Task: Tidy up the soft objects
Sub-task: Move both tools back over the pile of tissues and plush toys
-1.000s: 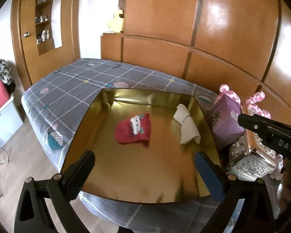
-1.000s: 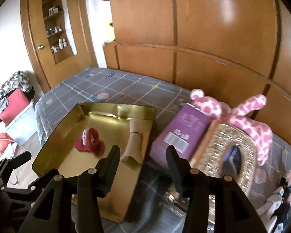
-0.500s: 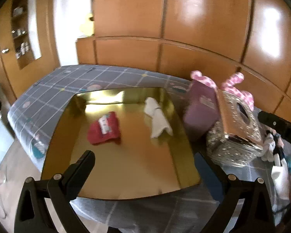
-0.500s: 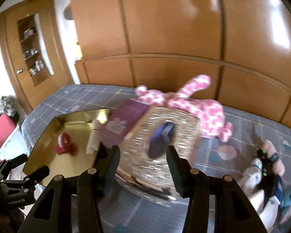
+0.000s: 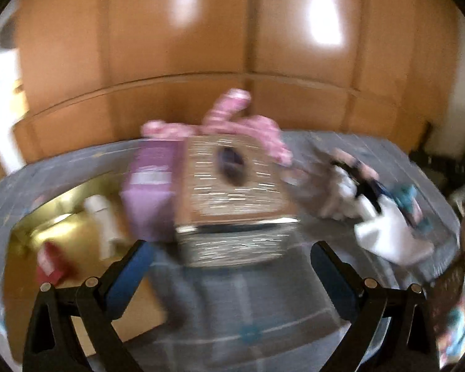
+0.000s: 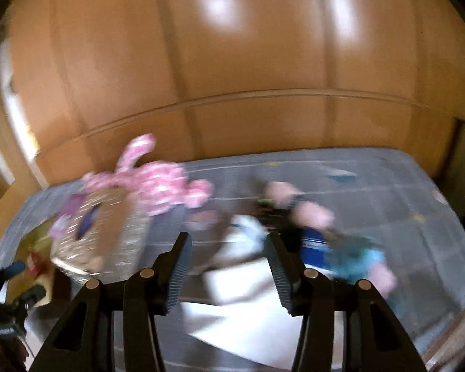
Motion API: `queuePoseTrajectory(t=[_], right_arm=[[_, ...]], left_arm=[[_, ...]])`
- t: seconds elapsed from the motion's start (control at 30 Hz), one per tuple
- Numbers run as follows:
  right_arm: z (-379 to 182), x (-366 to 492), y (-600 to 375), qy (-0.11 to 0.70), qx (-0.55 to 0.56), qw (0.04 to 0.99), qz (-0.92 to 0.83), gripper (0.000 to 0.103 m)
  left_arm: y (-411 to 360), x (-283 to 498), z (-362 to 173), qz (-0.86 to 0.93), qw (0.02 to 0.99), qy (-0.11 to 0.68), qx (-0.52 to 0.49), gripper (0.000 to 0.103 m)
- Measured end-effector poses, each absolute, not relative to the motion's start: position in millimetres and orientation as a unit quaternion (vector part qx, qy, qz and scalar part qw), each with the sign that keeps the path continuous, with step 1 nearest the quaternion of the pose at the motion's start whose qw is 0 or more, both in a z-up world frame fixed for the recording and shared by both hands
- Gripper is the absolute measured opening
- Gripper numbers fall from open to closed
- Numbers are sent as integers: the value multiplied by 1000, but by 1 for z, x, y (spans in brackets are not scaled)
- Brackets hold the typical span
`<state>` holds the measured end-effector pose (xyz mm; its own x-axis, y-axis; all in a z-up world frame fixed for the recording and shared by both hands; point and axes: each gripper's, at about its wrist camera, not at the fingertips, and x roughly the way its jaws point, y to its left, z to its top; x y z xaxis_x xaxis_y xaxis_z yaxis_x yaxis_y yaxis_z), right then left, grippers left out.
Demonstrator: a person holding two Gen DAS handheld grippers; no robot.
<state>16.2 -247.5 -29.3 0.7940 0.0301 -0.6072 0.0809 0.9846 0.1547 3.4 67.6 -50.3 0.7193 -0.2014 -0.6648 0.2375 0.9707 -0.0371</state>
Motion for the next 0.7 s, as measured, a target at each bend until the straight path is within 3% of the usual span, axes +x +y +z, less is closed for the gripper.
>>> queuePoseTrajectory(t=[0.17, 0.43, 0.7], right_arm=[[-29, -15, -317, 311, 135, 936, -92, 50], [-38, -38, -349, 315, 162, 928, -116, 50], [-41, -51, -361, 312, 177, 925, -123, 50]], left_arm=[[1, 14, -60, -192, 905, 370, 87, 103], [-98, 21, -77, -321, 852, 400, 103, 98], [-197, -18, -107, -428, 788, 342, 280, 98]])
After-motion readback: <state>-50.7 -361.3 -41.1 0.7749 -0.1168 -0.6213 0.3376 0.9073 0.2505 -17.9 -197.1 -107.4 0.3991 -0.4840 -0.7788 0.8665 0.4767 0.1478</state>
